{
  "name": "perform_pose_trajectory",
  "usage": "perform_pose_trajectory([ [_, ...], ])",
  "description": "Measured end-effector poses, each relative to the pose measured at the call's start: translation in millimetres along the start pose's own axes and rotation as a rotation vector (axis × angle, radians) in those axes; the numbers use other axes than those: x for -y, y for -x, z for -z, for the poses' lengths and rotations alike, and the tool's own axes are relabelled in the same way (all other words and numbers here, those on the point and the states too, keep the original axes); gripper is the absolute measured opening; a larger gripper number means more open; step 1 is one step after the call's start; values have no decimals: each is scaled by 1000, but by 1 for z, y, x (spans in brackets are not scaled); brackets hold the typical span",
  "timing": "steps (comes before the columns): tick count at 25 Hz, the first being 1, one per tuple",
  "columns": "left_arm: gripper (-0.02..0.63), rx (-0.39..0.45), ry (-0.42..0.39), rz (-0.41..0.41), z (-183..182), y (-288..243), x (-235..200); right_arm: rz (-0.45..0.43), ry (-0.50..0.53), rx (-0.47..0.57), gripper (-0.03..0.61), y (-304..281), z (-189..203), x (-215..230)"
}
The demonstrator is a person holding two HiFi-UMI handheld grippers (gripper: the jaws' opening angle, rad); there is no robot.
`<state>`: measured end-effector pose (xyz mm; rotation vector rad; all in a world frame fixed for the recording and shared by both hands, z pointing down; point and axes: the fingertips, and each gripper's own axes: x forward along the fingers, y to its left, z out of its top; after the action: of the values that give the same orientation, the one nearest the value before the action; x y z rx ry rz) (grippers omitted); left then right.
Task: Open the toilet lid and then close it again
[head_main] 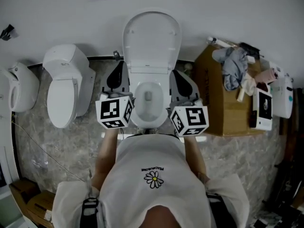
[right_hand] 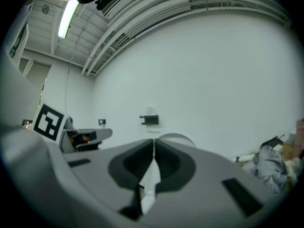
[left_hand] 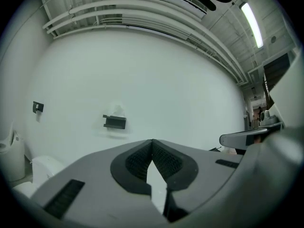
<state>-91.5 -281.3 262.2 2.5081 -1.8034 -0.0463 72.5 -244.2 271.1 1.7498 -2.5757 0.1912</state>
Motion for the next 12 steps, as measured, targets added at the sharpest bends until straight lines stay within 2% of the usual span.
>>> perform_pose_trajectory([
  [12, 20, -35, 31, 0, 22, -13, 2, 3, -47, -11, 32, -15, 6, 18],
])
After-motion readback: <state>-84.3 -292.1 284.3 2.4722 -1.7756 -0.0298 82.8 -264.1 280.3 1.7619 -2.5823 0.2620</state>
